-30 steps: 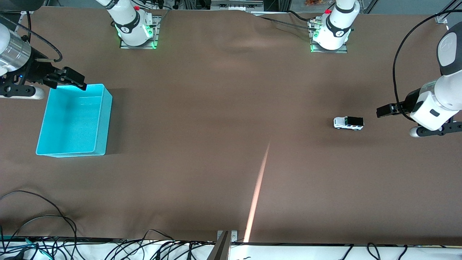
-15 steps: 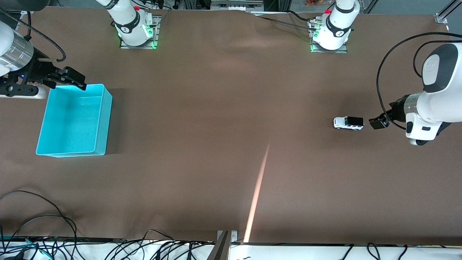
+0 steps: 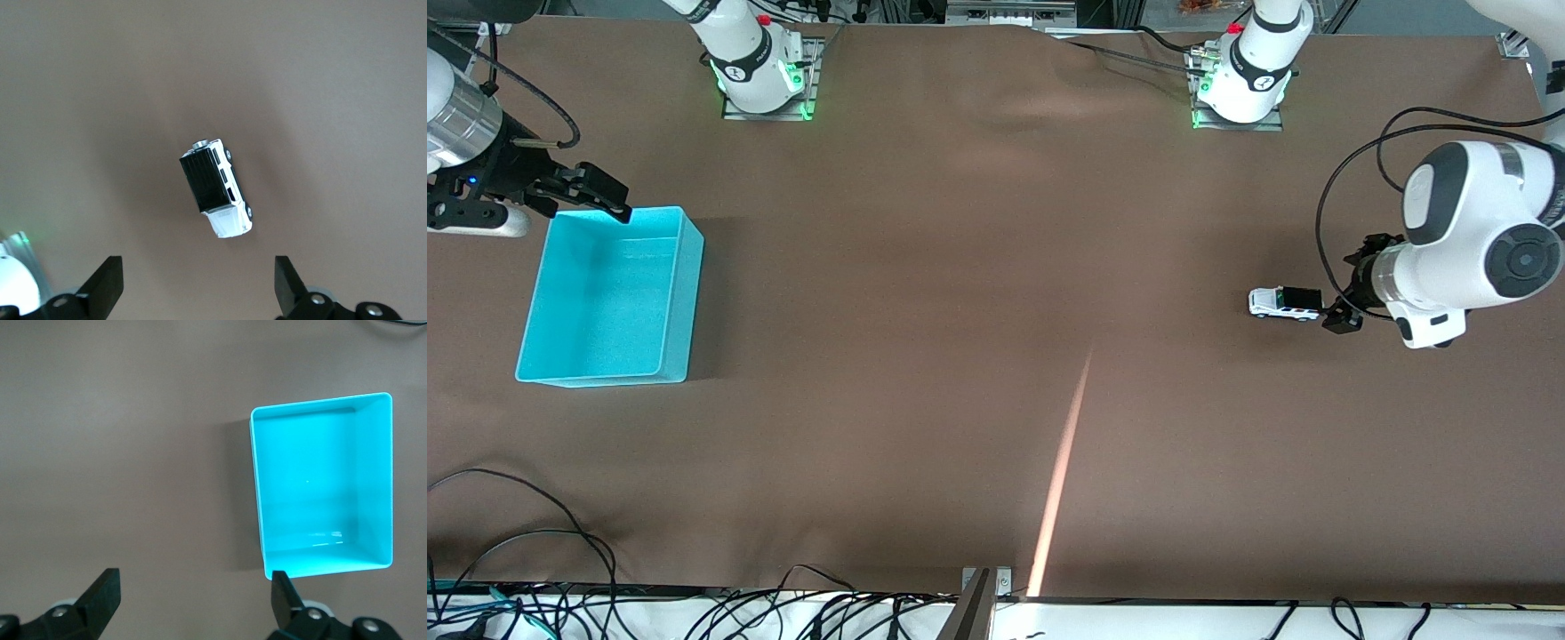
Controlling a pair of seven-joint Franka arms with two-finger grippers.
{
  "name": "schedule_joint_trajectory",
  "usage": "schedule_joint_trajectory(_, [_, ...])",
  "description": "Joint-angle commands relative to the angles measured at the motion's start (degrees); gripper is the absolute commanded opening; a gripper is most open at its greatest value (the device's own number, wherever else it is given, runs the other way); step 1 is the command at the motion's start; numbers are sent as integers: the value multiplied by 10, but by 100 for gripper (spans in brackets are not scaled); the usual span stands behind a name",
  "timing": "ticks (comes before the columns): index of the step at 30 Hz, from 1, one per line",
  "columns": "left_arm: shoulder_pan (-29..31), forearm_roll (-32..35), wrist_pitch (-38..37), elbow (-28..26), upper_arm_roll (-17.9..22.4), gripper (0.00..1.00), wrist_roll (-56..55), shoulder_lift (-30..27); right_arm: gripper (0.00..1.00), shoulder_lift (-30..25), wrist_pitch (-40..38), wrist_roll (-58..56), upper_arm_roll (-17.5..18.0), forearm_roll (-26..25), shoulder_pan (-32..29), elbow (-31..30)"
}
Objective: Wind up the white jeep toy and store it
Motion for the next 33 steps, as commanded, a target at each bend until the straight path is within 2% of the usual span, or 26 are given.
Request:
schedule_joint_trajectory(1, [6,14,90,-109,0,100,-88,-58,100,-22,12,4,-1,-7,1,-24])
schedule_joint_trajectory(4, [12,17,150,-143,0,100,-148,-57,100,-21,15,3,-1,-7,0,-24])
schedule_joint_trajectory(13, [13,89,300,-238,0,100,-266,-45,100,-35,21,6,-1,-7,0,-41])
schedule_joint_trajectory(17, [14,130,315,-242,0,100,-272,-9,100,-28,19,6,-1,-7,0,-35])
schedule_joint_trajectory(21, [15,155,361,-242,0,100,-329,15,100,-24,22,3,-2,-7,-1,-34])
schedule_joint_trajectory(26, [23,191,373,-242,0,100,-371,31,100,-22,22,3,-5,-7,-5,-32])
schedule_joint_trajectory(31, [31,191,380,-242,0,96,-383,33,100,-17,22,2,-8,-6,-7,-28])
schedule_joint_trajectory(33, [33,192,380,-242,0,90,-383,35,100,-15,19,3,-12,-6,-6,-21])
